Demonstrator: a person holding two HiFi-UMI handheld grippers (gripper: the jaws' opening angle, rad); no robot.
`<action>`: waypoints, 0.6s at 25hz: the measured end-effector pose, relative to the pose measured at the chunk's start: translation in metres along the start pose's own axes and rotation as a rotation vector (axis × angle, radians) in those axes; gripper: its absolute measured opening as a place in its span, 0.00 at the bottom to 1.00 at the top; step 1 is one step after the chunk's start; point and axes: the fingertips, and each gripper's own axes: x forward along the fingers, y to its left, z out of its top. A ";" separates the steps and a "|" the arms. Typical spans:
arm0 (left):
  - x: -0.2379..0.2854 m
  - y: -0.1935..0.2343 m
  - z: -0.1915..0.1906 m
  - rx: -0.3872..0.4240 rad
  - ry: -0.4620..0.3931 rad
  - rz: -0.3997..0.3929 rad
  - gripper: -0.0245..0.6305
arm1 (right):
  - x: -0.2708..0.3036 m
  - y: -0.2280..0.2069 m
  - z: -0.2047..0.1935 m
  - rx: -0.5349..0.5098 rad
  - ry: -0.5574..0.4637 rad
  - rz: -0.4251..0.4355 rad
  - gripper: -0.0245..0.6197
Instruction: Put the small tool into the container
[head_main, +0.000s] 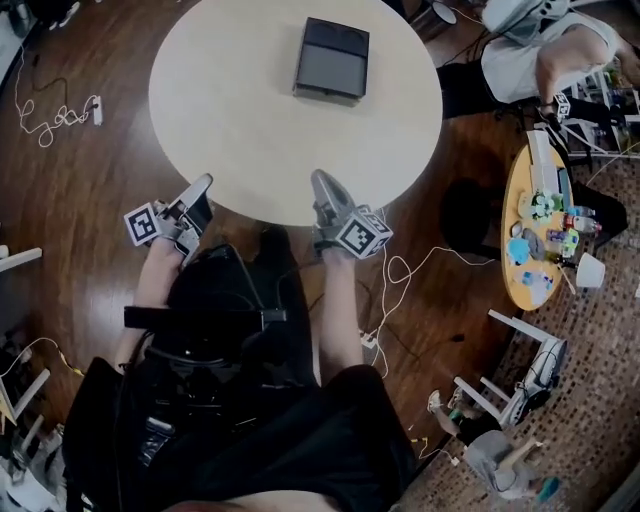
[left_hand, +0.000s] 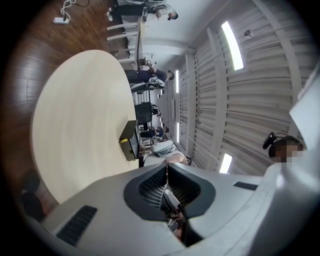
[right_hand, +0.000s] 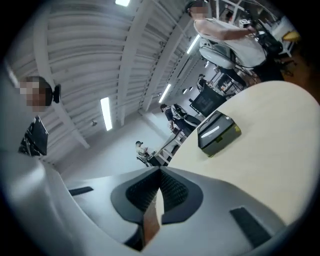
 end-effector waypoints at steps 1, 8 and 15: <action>-0.009 0.000 -0.003 -0.006 0.011 -0.012 0.05 | -0.004 0.015 -0.013 0.019 -0.006 0.009 0.01; -0.034 -0.005 -0.053 -0.069 0.115 -0.105 0.05 | -0.052 0.071 -0.085 0.063 -0.020 -0.008 0.01; -0.030 -0.050 -0.060 0.015 0.115 -0.238 0.05 | -0.064 0.101 -0.065 0.116 -0.123 0.114 0.01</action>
